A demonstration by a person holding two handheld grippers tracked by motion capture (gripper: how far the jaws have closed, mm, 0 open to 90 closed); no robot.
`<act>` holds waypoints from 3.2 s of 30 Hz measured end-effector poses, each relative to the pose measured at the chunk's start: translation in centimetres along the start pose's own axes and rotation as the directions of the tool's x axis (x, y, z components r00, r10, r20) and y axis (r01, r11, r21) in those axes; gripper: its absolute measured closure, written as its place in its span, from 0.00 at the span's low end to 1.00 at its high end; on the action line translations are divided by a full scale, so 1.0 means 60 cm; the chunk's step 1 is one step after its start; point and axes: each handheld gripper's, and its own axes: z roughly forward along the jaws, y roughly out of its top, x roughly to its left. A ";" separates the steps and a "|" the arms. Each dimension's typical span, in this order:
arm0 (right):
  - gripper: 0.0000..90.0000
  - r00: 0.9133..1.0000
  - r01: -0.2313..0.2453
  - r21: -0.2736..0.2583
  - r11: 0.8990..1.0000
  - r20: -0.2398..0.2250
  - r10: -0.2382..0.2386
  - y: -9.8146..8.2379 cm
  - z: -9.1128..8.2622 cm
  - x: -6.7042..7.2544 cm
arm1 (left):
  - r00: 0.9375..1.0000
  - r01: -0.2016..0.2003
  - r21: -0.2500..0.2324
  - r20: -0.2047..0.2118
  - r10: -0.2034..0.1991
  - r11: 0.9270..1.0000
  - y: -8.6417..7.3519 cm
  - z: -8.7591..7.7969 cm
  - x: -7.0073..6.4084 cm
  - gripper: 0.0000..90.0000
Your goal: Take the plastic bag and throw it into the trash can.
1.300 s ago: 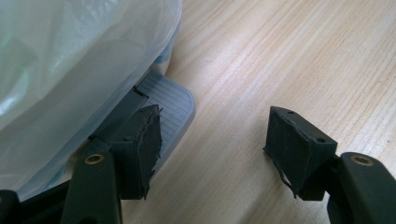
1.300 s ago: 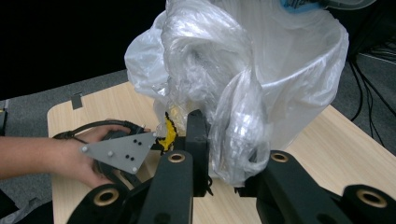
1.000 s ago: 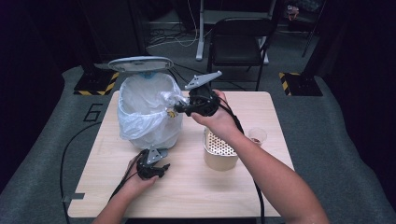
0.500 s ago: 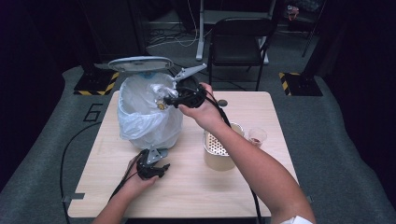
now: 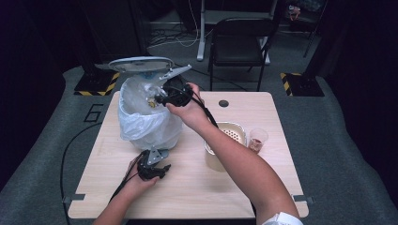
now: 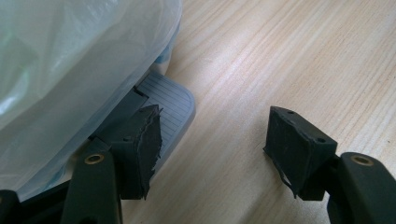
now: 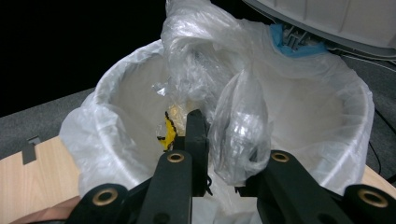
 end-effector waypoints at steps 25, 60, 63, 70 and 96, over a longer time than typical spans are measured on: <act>0.66 0.996 -0.056 -0.008 0.998 0.065 0.056 -0.002 0.050 -0.007 | 1.000 -0.001 -0.001 -0.002 0.001 1.000 0.000 0.000 0.000 0.40; 0.67 0.970 -0.039 -0.047 0.998 0.238 0.049 -0.149 -0.167 -0.076 | 1.000 0.026 -0.011 -0.005 -0.026 1.000 -0.001 0.002 -0.004 0.40; 0.68 0.963 -0.074 -0.025 0.997 0.258 0.078 -0.180 -0.174 -0.092 | 1.000 0.027 -0.013 -0.005 -0.027 1.000 -0.002 0.002 -0.004 0.40; 0.69 0.946 -0.133 0.007 0.991 0.298 0.125 -0.248 -0.181 -0.131 | 0.999 0.032 -0.017 -0.007 -0.032 0.999 -0.002 0.002 -0.005 0.40; 0.86 0.927 -0.282 0.076 0.956 0.278 0.251 -0.376 -0.169 -0.194 | 0.999 0.034 -0.017 -0.006 -0.035 0.999 -0.003 0.002 -0.005 0.40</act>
